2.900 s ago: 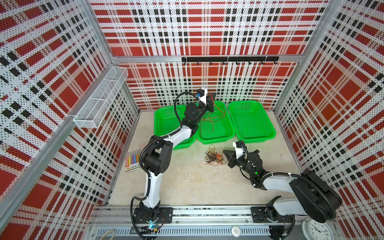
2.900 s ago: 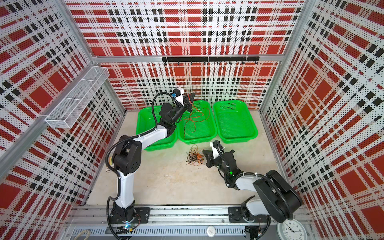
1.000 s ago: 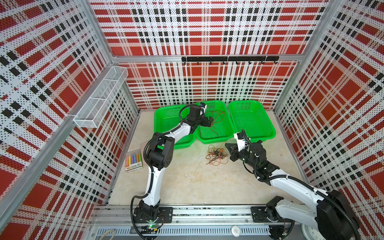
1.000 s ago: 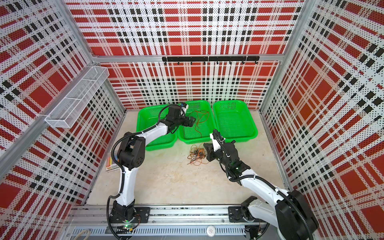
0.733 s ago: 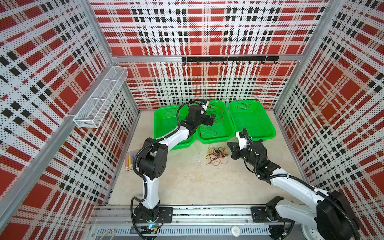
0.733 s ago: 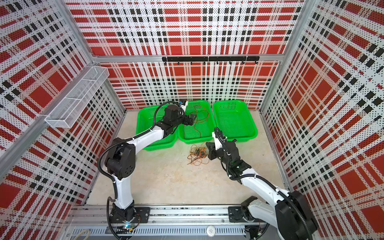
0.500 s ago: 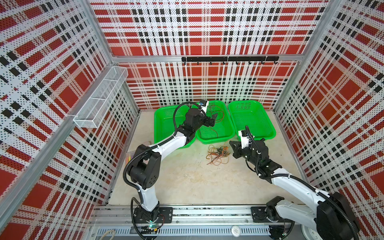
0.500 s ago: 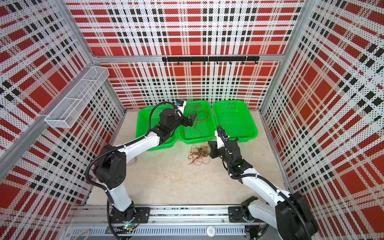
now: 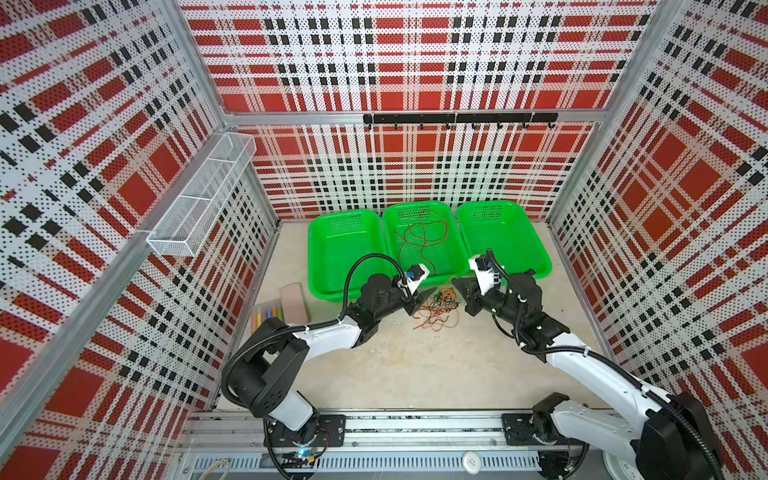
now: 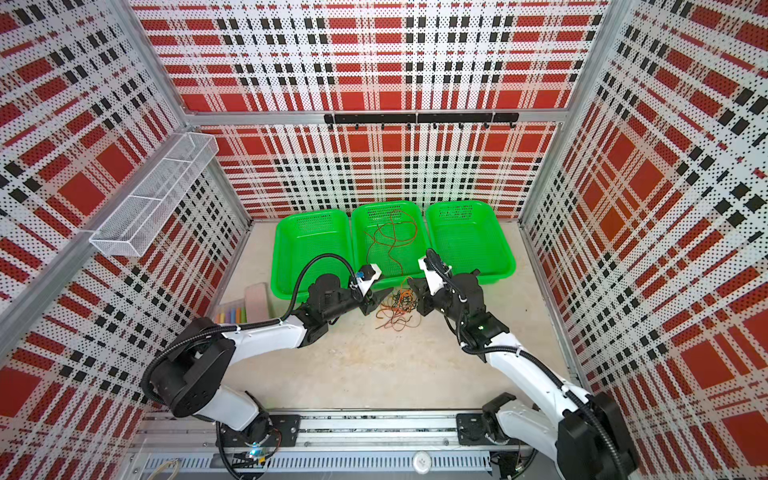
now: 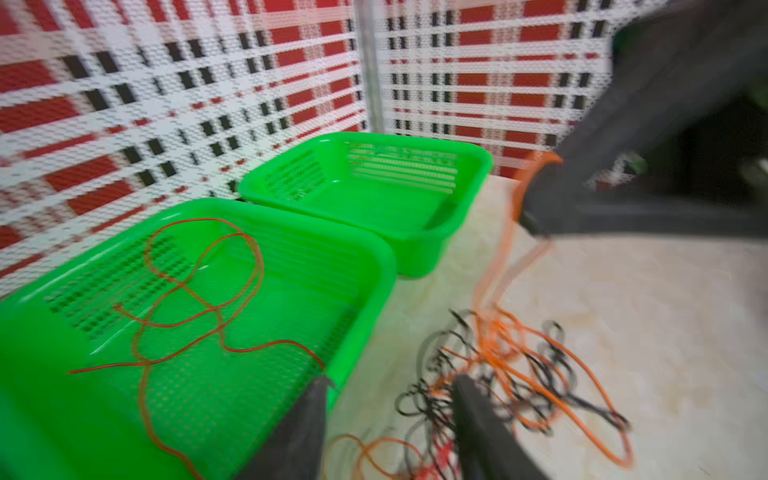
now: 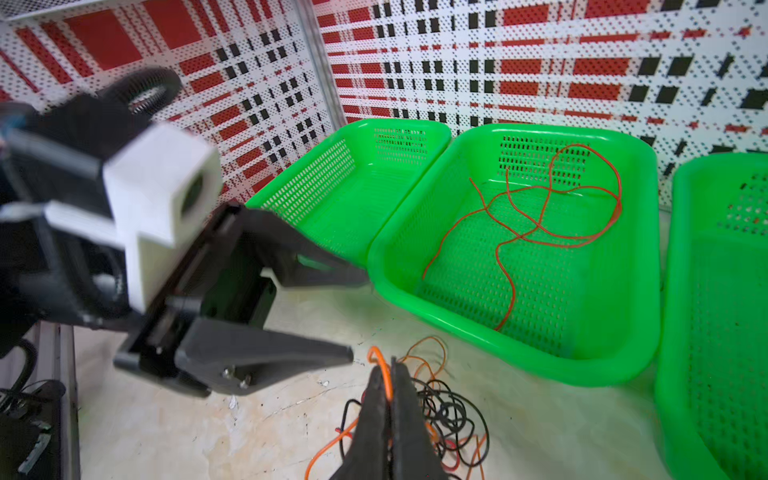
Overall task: Untangle the cables
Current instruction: 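Open the left gripper to drop the red wire into the basket, then move the left gripper back to the tangle and grasp an orange wire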
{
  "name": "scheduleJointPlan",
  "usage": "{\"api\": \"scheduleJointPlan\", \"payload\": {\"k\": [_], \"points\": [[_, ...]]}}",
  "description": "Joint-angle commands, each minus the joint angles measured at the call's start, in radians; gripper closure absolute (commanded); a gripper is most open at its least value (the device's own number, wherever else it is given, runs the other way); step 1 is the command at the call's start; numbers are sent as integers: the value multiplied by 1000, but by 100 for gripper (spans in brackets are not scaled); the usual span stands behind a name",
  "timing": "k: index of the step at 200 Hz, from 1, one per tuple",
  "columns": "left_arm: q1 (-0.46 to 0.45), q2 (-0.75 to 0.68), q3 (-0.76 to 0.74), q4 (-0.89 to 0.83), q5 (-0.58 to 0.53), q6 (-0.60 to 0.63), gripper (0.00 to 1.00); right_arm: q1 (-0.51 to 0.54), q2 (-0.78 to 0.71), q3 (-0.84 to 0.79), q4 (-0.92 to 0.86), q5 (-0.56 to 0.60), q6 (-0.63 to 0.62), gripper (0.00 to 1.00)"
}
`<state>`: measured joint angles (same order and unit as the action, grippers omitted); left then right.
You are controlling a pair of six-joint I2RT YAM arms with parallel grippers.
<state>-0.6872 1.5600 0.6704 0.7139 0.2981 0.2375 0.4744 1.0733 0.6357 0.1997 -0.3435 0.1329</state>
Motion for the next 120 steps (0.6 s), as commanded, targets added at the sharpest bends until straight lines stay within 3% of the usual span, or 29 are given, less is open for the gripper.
{"api": "scheduleJointPlan", "payload": {"k": [1,54,120], "points": [[2,-46,-50,182,42,116,58,-6,-5,14,-21,-85,-100,100],[-22,-56,-82,183,64,237,54,-5,-1,6,-7,-169,-132,100],[-49,8,-47,176,91,266,57,-6,-6,2,9,-186,-142,100]]}}
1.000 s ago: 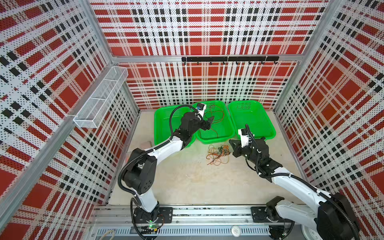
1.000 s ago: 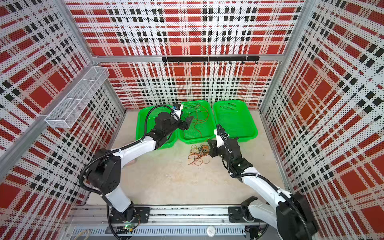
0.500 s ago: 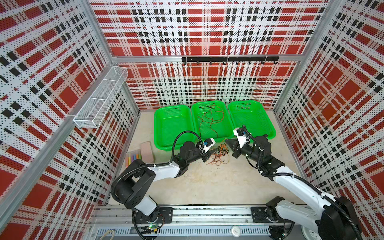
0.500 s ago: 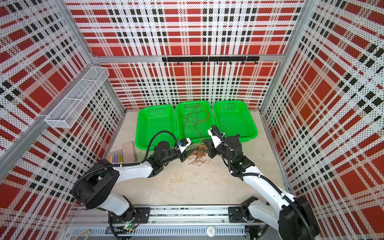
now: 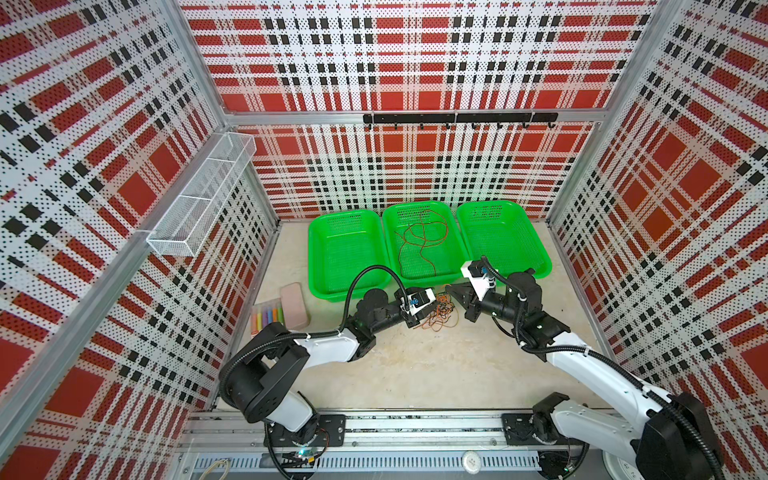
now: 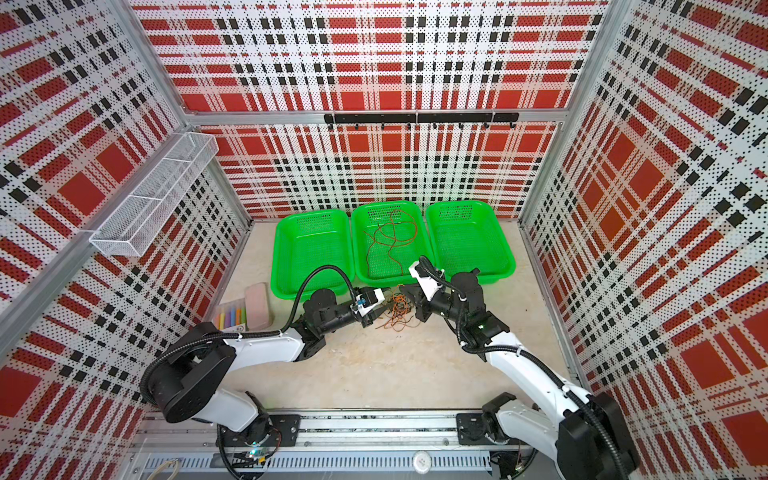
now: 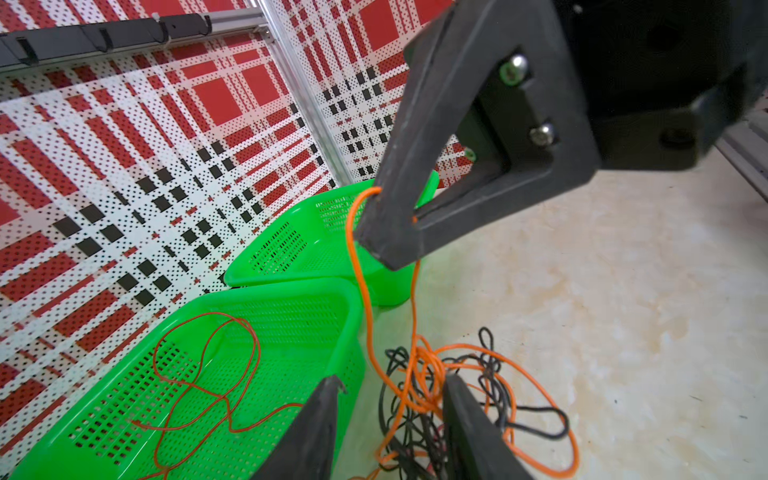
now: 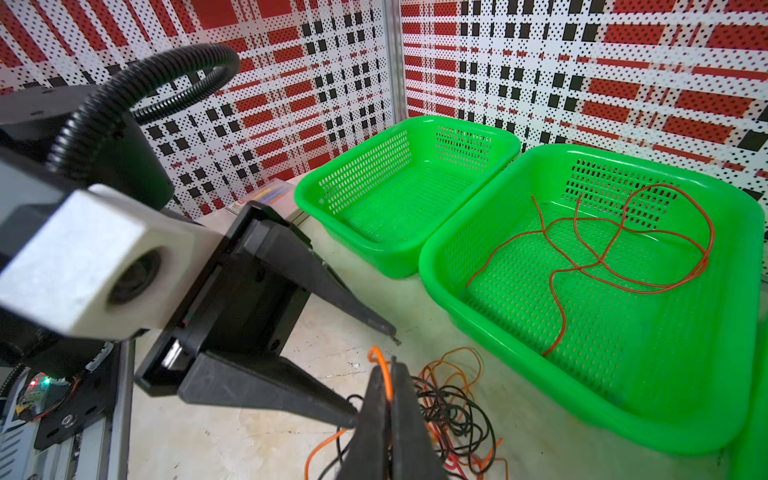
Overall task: Untangle the cables
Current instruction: 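Move the left gripper back to the tangle and grasp an orange wire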
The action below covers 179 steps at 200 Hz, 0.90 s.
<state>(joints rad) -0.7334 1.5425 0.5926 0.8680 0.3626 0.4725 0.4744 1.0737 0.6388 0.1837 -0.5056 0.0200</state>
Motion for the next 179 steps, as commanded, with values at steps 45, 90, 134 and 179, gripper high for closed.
{"api": "scheduleJointPlan", "payload": {"k": [45,90,134,179], "points": [[-4,45,56,-29,50,53,59,-6,-39,-14,15,14,-65,100],[-15,39,50,-90,58,78,62,-9,-65,-12,-22,75,-110,100],[-18,22,34,-133,58,107,61,-14,-80,-17,-32,70,-142,100],[-44,51,76,-159,32,139,64,-14,-64,-14,-39,50,-152,100]]}}
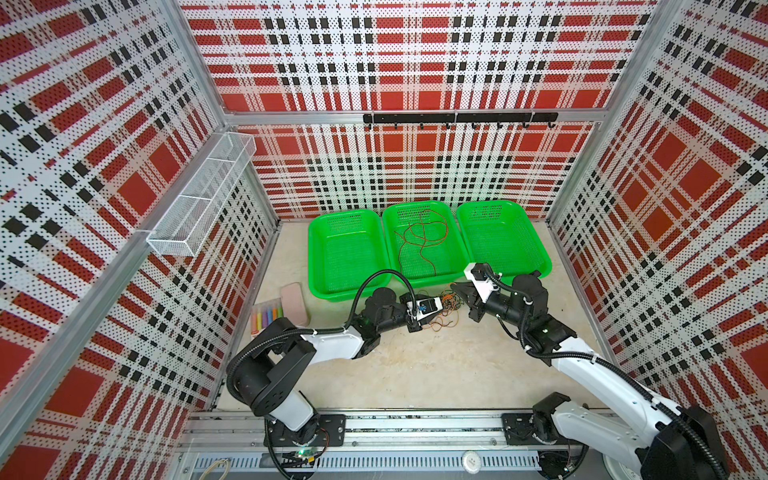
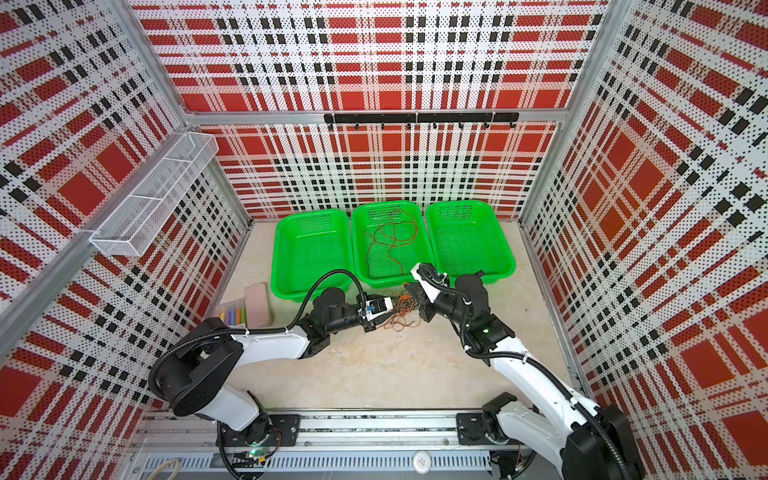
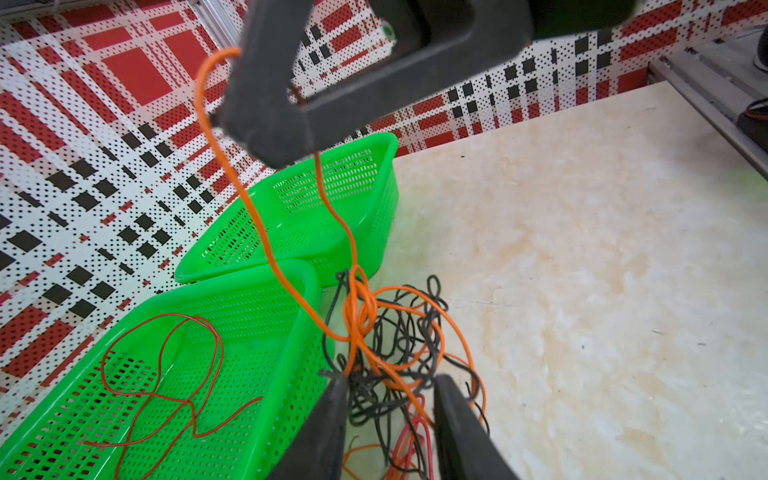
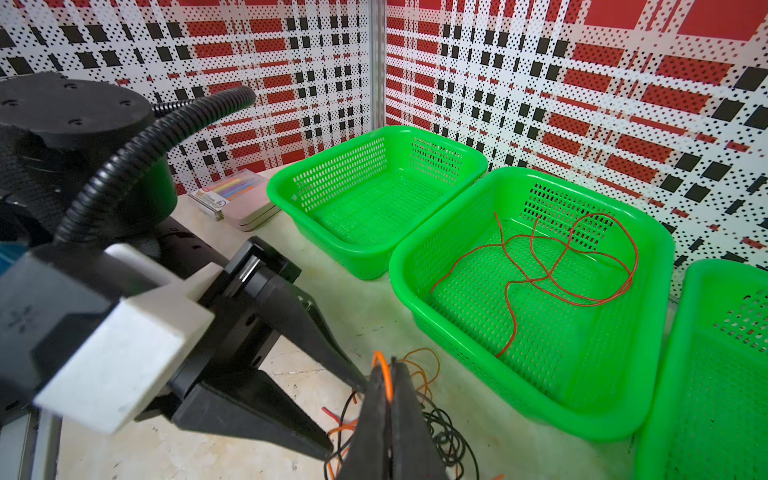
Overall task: Untangle the cables
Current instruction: 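Move the left gripper back to the tangle and grasp an orange wire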
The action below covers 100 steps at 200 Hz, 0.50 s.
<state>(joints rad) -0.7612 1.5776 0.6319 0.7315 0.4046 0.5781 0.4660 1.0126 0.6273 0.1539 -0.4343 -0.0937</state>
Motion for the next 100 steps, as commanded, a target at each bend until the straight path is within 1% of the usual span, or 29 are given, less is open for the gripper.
{"api": "scheduleJointPlan", "payload": {"k": [1,17,34,39,57,65,88,100], "points": [[-17,16,37,-22,-10,35,64,-6,-3,-3,-10,-21,-38,100],[-21,17,43,-24,-22,46,68,-6,-6,-7,-17,-13,-48,100],[-21,7,39,-27,-36,57,67,-5,-17,-13,-23,-13,-64,100],[-20,1,36,-27,-43,61,66,-6,-19,-15,-25,-10,-69,100],[-17,-34,17,-25,-88,84,53,-6,-23,-21,-41,-12,-94,100],[-10,-56,6,-26,-101,90,50,-6,-22,-23,-47,-23,-104,100],[36,-121,-22,-39,-93,113,48,-4,-10,-26,-53,-74,-123,100],[60,-144,-30,-49,-84,133,51,-6,-3,-26,-51,-87,-127,100]]}}
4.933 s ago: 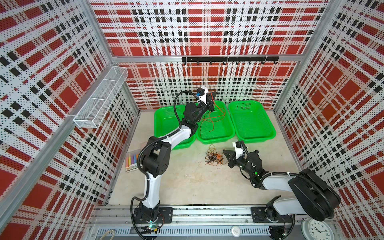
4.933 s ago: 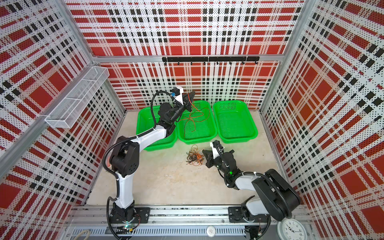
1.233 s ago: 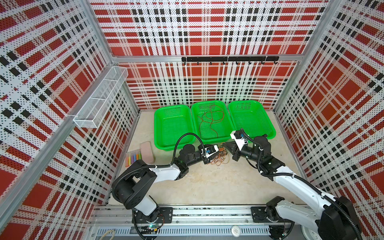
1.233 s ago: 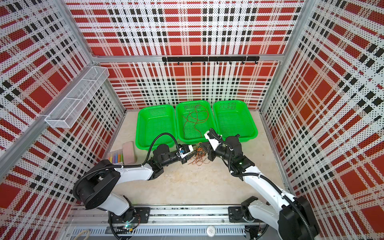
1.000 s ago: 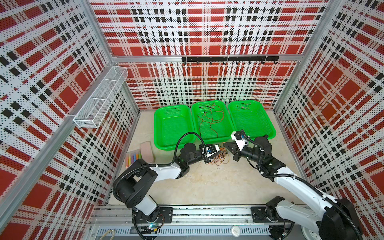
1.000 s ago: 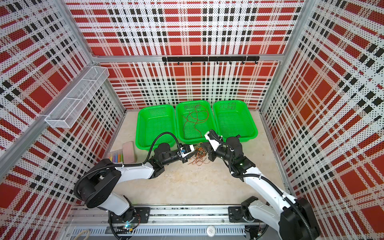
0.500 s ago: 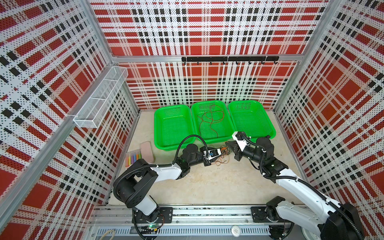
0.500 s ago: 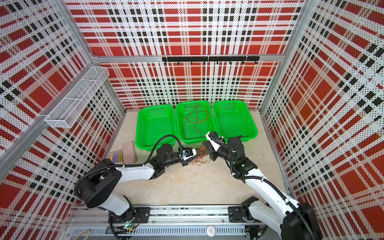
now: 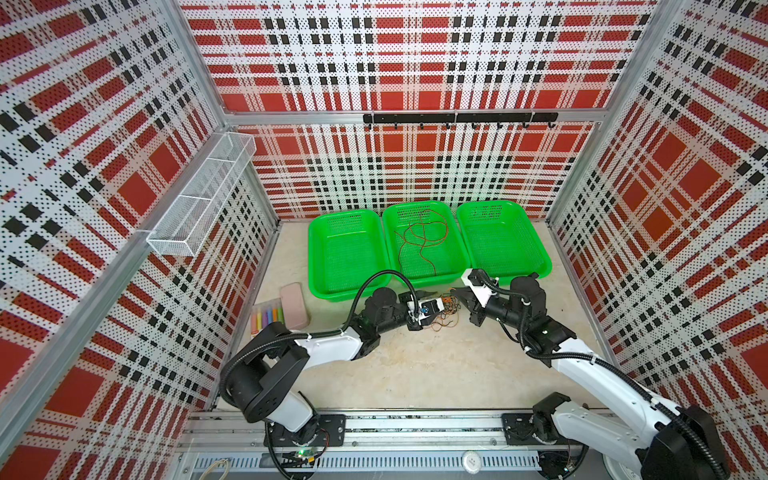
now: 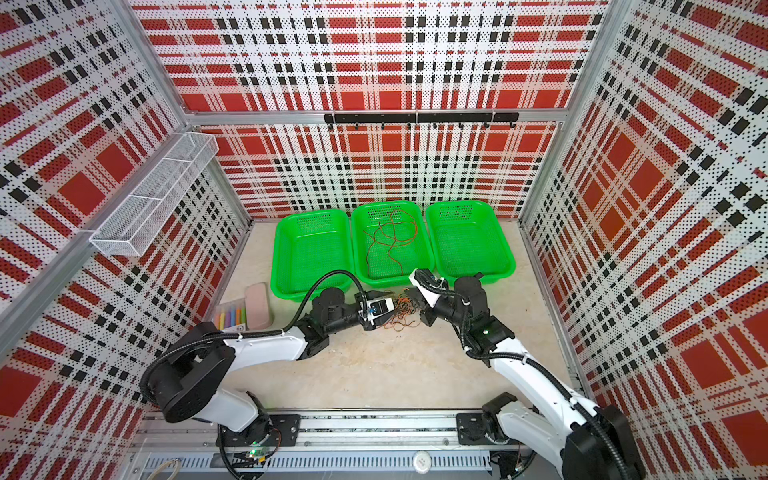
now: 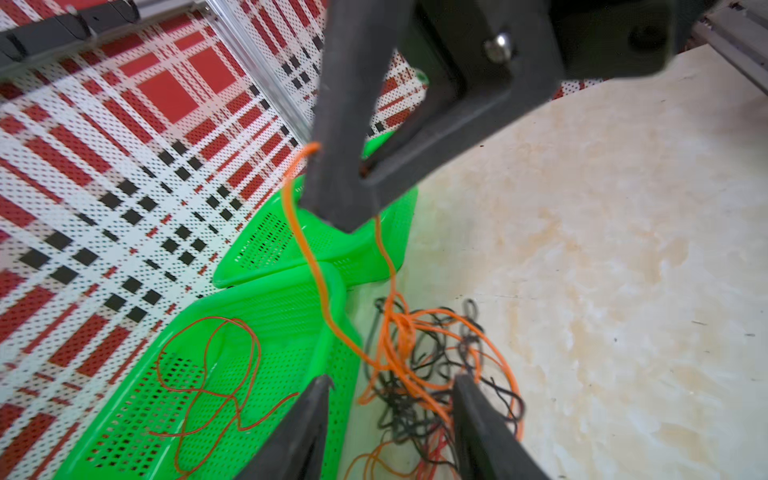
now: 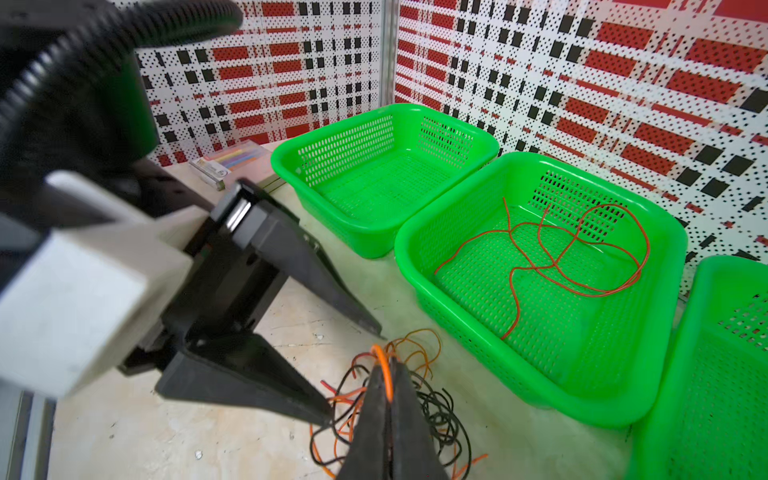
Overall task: Untangle the cables
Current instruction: 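Move the left gripper back to the tangle and grasp an orange wire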
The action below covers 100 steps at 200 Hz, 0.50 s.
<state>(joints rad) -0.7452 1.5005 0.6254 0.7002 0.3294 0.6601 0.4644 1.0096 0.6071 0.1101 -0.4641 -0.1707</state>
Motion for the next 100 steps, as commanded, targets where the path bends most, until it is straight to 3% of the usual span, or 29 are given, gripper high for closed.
{"api": "scheduleJointPlan", "payload": {"k": [1,45,100], "points": [[46,-69,-24,-20,-7,54,51,-5,0,-6,-7,-59,-49,100],[86,-67,30,-153,73,165,53,-4,6,0,-5,-102,-72,100],[39,-30,59,-232,125,205,50,-4,12,8,-1,-116,-73,100]]}}
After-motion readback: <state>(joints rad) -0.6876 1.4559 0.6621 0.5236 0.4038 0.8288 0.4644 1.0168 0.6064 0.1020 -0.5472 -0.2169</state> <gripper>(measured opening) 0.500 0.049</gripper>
